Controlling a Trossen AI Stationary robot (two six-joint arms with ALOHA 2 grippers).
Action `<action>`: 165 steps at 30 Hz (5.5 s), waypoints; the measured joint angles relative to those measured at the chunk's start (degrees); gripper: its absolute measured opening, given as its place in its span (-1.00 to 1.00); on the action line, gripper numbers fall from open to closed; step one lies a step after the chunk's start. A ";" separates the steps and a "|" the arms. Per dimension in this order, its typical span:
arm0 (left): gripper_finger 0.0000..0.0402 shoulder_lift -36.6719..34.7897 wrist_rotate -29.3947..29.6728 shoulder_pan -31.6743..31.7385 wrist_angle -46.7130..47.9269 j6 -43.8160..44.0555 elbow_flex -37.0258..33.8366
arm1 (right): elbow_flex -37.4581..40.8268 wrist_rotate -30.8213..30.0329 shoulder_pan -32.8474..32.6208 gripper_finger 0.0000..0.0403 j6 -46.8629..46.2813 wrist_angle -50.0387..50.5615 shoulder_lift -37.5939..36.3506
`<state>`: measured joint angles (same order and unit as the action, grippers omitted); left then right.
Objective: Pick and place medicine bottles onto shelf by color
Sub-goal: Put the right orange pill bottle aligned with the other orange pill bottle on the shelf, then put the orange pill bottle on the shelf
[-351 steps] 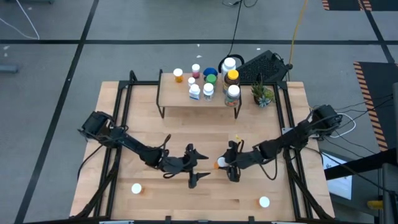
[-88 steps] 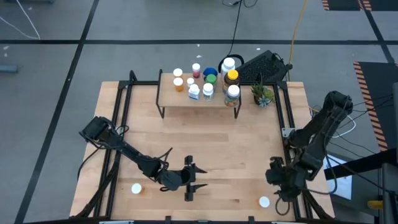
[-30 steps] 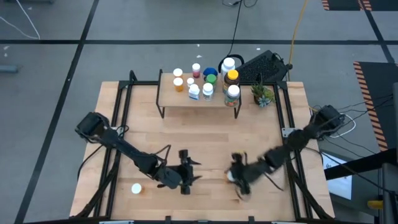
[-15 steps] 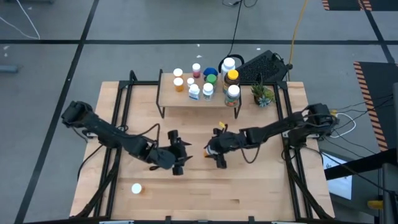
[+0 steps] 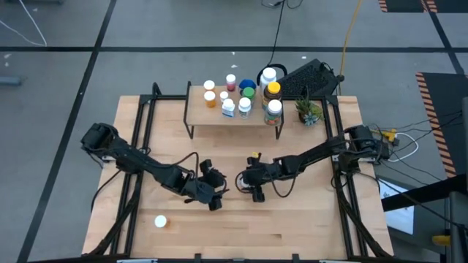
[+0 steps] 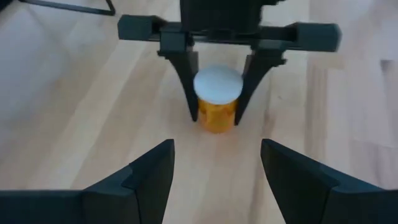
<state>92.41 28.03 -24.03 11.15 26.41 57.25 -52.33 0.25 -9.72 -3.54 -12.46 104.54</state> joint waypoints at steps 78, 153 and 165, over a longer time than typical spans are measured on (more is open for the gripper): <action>0.09 8.25 4.74 8.06 -16.45 -7.60 0.13 | 23.34 -10.91 -8.01 0.59 -8.47 -31.87 -4.73; 0.83 -28.60 6.58 19.94 28.74 -4.77 0.17 | 19.33 -10.51 -8.03 0.59 -10.55 -36.23 -4.65; 0.83 -28.07 4.72 -12.61 56.09 32.61 0.07 | -8.00 -7.05 -9.15 0.60 0.20 -30.52 11.24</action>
<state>64.34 32.75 -36.64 67.25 59.02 57.32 -60.34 -6.80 -18.87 -3.34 -42.98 115.78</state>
